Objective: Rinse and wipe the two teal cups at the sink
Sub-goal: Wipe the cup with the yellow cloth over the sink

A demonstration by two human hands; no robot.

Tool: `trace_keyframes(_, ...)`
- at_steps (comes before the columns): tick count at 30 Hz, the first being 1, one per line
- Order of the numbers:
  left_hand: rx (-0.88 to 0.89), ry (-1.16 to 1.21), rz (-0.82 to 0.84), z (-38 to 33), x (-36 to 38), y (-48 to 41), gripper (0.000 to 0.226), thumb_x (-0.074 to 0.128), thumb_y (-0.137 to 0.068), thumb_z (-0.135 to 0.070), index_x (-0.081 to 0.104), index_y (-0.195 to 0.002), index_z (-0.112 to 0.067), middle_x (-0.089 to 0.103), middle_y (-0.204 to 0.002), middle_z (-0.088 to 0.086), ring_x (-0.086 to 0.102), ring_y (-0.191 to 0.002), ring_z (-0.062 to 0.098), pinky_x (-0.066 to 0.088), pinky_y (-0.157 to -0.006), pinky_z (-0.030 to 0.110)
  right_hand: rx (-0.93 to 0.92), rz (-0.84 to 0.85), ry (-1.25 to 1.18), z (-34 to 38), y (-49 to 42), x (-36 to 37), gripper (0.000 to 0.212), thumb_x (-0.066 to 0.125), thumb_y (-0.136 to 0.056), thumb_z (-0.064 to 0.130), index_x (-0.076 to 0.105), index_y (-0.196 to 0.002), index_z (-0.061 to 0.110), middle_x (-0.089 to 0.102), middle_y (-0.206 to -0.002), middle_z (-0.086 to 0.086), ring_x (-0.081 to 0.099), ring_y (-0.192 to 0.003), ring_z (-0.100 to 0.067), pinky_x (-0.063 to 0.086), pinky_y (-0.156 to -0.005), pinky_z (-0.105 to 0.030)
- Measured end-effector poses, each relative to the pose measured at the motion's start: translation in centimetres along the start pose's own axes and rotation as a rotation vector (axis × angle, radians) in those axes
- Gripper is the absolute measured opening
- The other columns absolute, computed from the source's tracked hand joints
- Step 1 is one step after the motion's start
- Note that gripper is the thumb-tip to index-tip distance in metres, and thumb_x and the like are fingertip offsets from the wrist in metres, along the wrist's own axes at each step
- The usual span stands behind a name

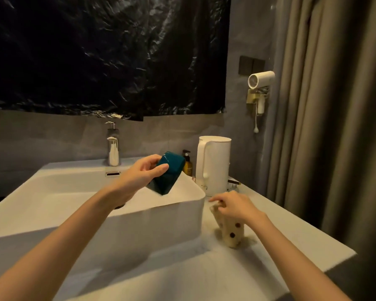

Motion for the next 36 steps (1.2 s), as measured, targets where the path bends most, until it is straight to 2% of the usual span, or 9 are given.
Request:
trace_keyframes(5,0.002,-0.063,0.009,-0.2,0.9,0.7,0.014,0.048,-0.096,-0.024,0.054,-0.109,-0.026,0.063,-0.108,0.0,0.058,-0.104,0.017,0.045,-0.078,0.025,-0.041,-0.12,0.077,1.7,0.6,-1.9,0.048,0.053,-0.094,0.039,0.039,-0.139,0.047,0.057,-0.134,0.002,0.052,-0.121,-0.022,0.042,-0.102,-0.048)
trace_keyframes(10,0.032,-0.183,0.024,-1.2,-0.2,2.2,0.031,0.048,-0.096,-0.021,0.05,-0.126,-0.014,0.06,-0.119,0.004,0.056,-0.111,0.019,0.046,-0.087,0.025,-0.403,-0.245,-0.272,7.1,2.3,-7.9,0.087,0.072,-0.081,0.041,0.014,-0.145,0.052,0.025,-0.156,0.011,0.031,-0.139,-0.017,0.035,-0.109,-0.043)
trace_keyframes(16,0.013,-0.264,0.064,-2.0,-3.2,5.6,0.02,0.05,-0.095,-0.022,0.054,-0.114,-0.023,0.064,-0.11,-0.003,0.061,-0.103,0.008,0.052,-0.076,0.014,-0.636,-0.178,-0.199,12.5,1.5,-9.1,0.089,0.078,-0.077,0.031,0.023,-0.144,0.05,0.012,-0.159,0.013,0.017,-0.144,-0.024,0.027,-0.114,-0.052)
trace_keyframes(22,0.033,-0.483,0.021,-2.2,-7.6,11.3,0.015,0.053,-0.095,-0.022,0.057,-0.109,-0.022,0.065,-0.097,0.0,0.061,-0.09,0.011,0.051,-0.075,0.024,-0.862,-0.232,-0.064,18.9,1.7,-8.0,0.064,0.08,-0.074,0.038,0.049,-0.13,0.035,0.04,-0.148,0.013,0.041,-0.126,-0.015,0.045,-0.1,-0.042)
trace_keyframes(25,0.049,-0.612,-0.008,-2.3,-10.1,14.7,0.011,0.053,-0.095,-0.022,0.058,-0.103,-0.026,0.06,-0.087,-0.01,0.056,-0.08,0.003,0.043,-0.068,0.015,-0.976,-0.328,-0.022,22.9,1.9,-6.9,0.059,0.08,-0.072,0.044,0.053,-0.123,0.031,0.059,-0.123,0.013,0.048,-0.106,-0.011,0.047,-0.086,-0.034)
trace_keyframes(29,-0.001,-0.804,-0.042,-2.6,-13.6,19.9,0.015,0.054,-0.094,-0.028,0.053,-0.099,-0.042,0.057,-0.085,-0.015,0.055,-0.078,0.006,0.046,-0.068,0.025,-1.166,-0.441,-0.058,28.5,2.7,-4.9,0.05,0.08,-0.069,0.047,0.055,-0.106,0.023,0.06,-0.105,0.008,0.045,-0.086,-0.009,0.04,-0.069,-0.025)
trace_keyframes(32,-0.062,-0.978,-0.099,-2.3,-16.2,23.8,0.011,0.056,-0.093,-0.027,0.055,-0.101,-0.035,0.058,-0.086,-0.015,0.055,-0.083,0.011,0.047,-0.081,0.033,-1.266,-0.469,-0.106,33.1,3.3,-2.9,0.05,0.08,-0.068,0.045,0.055,-0.103,0.02,0.058,-0.099,0.004,0.052,-0.082,-0.018,0.045,-0.065,-0.031)
trace_keyframes(34,-0.095,-1.115,-0.156,-1.7,-17.8,26.5,0.011,0.055,-0.093,-0.033,0.054,-0.103,-0.036,0.055,-0.092,-0.023,0.052,-0.09,0.001,0.036,-0.098,0.027,-1.314,-0.459,-0.139,36.1,3.8,-1.6,0.051,0.08,-0.067,0.045,0.053,-0.102,0.019,0.056,-0.097,0.003,0.052,-0.078,-0.019,0.046,-0.06,-0.033)
trace_keyframes(36,-0.096,-1.226,-0.21,-0.8,-19.5,29.2,0.014,0.047,-0.089,-0.047,0.051,-0.101,-0.041,0.049,-0.092,-0.028,0.046,-0.088,-0.009,0.031,-0.094,0.026,-1.355,-0.447,-0.185,38.9,4.5,-0.2,0.051,0.079,-0.067,0.045,0.053,-0.102,0.02,0.056,-0.098,0.003,0.051,-0.076,-0.018,0.046,-0.057,-0.032)
Point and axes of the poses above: each hand's wrist, its own y-axis away from the middle knuckle, its own x-axis out of the palm, z = x × y, the point moved 1 cm from there along -y, towards the middle knuckle
